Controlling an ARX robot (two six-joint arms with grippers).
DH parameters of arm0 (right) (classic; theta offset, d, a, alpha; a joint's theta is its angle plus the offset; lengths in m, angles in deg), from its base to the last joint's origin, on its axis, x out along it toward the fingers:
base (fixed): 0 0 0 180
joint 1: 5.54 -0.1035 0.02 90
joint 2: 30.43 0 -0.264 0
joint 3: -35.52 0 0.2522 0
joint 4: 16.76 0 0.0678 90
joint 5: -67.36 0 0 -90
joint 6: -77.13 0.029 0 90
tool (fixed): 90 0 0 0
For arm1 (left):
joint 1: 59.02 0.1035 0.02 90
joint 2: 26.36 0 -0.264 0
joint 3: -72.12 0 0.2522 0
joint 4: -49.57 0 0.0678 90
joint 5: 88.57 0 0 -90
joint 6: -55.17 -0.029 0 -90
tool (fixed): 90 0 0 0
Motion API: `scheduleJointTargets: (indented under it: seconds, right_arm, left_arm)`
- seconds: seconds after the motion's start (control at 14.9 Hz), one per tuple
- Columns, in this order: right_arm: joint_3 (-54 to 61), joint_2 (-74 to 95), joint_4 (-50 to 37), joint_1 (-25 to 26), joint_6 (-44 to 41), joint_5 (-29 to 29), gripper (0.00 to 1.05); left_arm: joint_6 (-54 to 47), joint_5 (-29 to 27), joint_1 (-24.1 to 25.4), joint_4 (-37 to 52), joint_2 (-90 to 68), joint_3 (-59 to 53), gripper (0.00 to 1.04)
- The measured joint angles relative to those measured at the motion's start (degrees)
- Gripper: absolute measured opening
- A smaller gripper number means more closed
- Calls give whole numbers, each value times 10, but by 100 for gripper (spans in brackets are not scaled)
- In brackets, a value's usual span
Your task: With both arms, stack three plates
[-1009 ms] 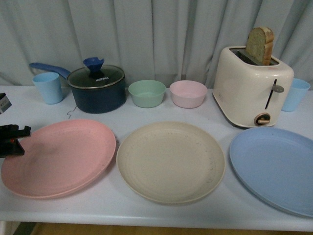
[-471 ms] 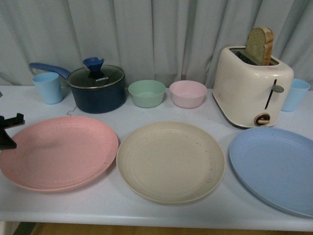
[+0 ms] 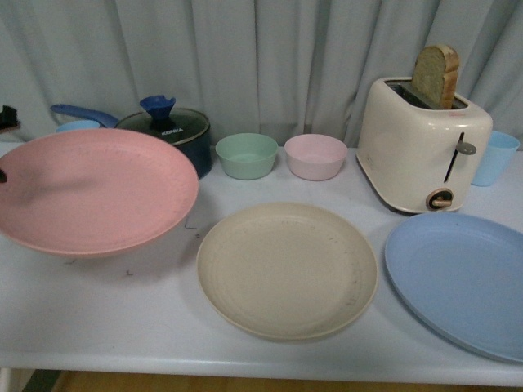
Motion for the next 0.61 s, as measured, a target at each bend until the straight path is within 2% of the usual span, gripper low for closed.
scheduleJointTargets:
  seconds: [0.2,0.34,0.61]
  right_arm:
    - [0,0,0,0,0,0,98]
    - [0,0,0,0,0,0,98]
    - [0,0,0,0,0,0,98]
  left_arm:
    - [45,-17,-87,9,17,1,2]
    - [86,-34,-196,18,-17,1,2]
    - [102,-41,-242,18,-79,15,2]
